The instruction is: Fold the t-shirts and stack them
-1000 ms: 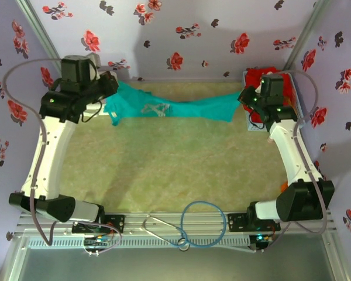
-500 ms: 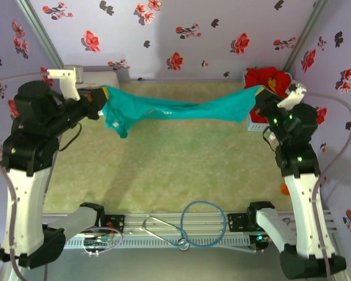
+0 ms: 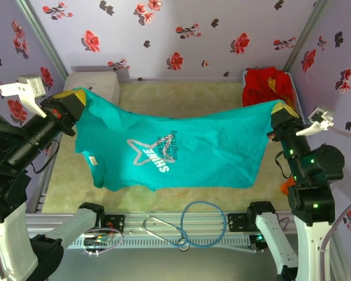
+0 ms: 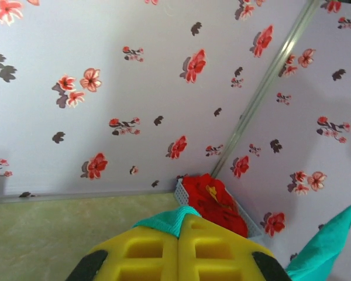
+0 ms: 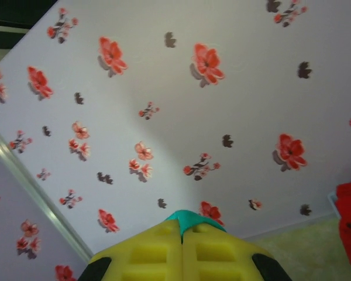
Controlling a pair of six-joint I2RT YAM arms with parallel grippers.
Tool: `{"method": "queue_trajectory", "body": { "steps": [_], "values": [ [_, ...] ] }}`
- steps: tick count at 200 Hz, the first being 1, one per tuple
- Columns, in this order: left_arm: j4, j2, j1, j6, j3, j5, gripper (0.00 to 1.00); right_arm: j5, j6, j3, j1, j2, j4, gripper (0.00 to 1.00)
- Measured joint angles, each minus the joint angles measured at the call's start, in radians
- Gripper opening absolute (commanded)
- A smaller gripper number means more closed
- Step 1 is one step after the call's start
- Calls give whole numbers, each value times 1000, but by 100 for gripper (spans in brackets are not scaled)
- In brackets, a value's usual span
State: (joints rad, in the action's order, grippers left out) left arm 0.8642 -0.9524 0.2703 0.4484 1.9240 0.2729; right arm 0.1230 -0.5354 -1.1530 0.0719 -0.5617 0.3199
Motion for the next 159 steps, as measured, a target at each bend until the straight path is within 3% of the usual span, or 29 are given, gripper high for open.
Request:
{"method": "queue_trajectory", "body": {
  "steps": [24,65,108,159],
  "values": [
    [-3,-34,1,10,-36,-72,0,-82,-23,2,0,-66,50,0],
    [-80,-143,-47,19,-343,-149,0,-143,-77,152,0,-247,71,0],
    [-273,-413,-115,87,-594,-107,0,-138,-97,243,0,-636,-7,0],
    [-506,-809,-150,130,-560,-20,0,-55,-101,50,-19,-1147,-106,0]
  ]
}}
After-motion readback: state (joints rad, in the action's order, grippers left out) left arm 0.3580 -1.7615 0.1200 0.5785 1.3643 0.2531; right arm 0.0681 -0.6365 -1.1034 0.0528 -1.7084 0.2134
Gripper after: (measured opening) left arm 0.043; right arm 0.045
